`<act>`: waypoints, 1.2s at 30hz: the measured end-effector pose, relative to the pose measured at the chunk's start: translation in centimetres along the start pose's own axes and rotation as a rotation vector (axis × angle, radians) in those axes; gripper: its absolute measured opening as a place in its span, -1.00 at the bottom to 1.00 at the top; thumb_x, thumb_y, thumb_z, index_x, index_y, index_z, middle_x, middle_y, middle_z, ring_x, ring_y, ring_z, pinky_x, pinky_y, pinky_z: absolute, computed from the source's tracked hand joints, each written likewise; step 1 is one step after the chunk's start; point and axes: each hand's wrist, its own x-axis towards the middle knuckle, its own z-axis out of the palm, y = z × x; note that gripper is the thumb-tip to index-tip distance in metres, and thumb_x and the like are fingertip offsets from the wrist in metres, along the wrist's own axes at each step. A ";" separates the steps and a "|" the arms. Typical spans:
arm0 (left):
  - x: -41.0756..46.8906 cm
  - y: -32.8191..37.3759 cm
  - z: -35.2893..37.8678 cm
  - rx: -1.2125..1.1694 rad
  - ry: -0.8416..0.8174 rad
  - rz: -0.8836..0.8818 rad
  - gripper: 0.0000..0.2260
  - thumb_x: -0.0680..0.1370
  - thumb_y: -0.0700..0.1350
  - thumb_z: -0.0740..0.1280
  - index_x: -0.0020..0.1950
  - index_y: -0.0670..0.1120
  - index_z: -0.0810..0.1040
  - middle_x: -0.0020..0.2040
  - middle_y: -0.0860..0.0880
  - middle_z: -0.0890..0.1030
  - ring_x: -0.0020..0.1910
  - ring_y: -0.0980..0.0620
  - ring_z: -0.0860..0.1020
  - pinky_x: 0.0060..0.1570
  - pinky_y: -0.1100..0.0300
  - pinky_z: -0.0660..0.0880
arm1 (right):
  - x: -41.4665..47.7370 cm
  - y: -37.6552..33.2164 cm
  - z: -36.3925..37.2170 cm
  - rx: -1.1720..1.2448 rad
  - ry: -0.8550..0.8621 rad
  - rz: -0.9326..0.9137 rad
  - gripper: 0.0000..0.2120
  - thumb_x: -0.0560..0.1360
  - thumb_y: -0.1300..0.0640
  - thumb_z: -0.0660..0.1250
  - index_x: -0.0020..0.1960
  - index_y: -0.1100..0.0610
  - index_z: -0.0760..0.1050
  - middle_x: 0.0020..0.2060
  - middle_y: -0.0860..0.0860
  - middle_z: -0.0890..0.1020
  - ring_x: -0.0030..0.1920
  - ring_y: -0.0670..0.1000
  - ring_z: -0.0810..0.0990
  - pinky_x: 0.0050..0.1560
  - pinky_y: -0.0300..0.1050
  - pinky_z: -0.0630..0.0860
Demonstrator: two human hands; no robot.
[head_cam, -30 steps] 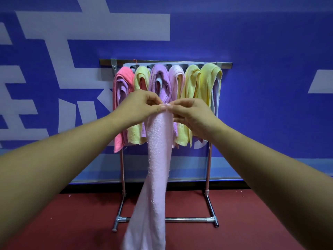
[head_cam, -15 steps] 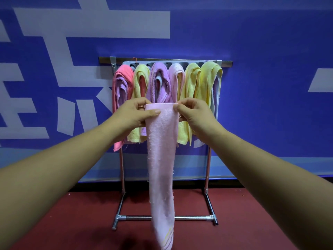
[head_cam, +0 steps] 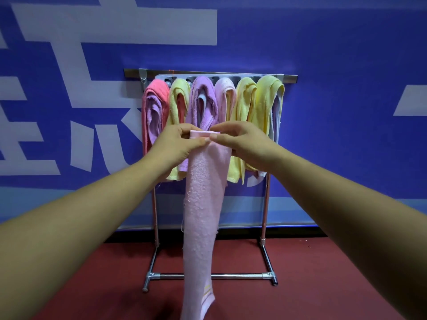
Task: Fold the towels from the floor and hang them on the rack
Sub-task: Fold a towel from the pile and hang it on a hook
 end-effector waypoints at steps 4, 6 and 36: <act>0.1 -0.3 0.0 0.011 -0.002 -0.009 -0.82 0.41 -0.12 0.56 -0.02 -0.08 0.71 -0.05 -0.14 0.70 -0.08 0.05 0.63 0.16 -0.06 0.55 | 0.7 -0.9 -0.6 -0.293 -0.076 -0.010 -0.61 0.44 -0.15 0.49 -0.02 0.18 0.68 -0.21 0.14 0.65 -0.23 -0.07 0.51 -0.18 -0.02 0.49; 0.0 -0.8 -0.1 -0.043 -0.022 -0.028 -0.80 0.44 -0.13 0.53 0.05 -0.08 0.69 0.00 -0.12 0.71 -0.02 0.03 0.65 0.17 -0.03 0.55 | 1.0 -1.2 -0.8 -0.344 -0.053 -0.030 -0.77 0.51 0.02 0.46 -0.05 0.19 0.67 -0.29 0.04 0.61 -0.30 -0.12 0.48 -0.25 -0.14 0.44; -1.8 -8.1 -1.1 -0.311 -0.424 -0.395 -0.34 0.05 0.06 0.71 0.07 -0.17 0.68 0.00 -0.14 0.70 -0.08 0.00 0.67 -0.09 0.22 0.60 | -2.4 10.6 -2.3 -0.308 0.275 0.675 -0.84 0.43 0.30 0.44 -0.26 0.21 0.47 -0.34 0.11 0.52 -0.29 0.09 0.54 -0.23 -0.01 0.57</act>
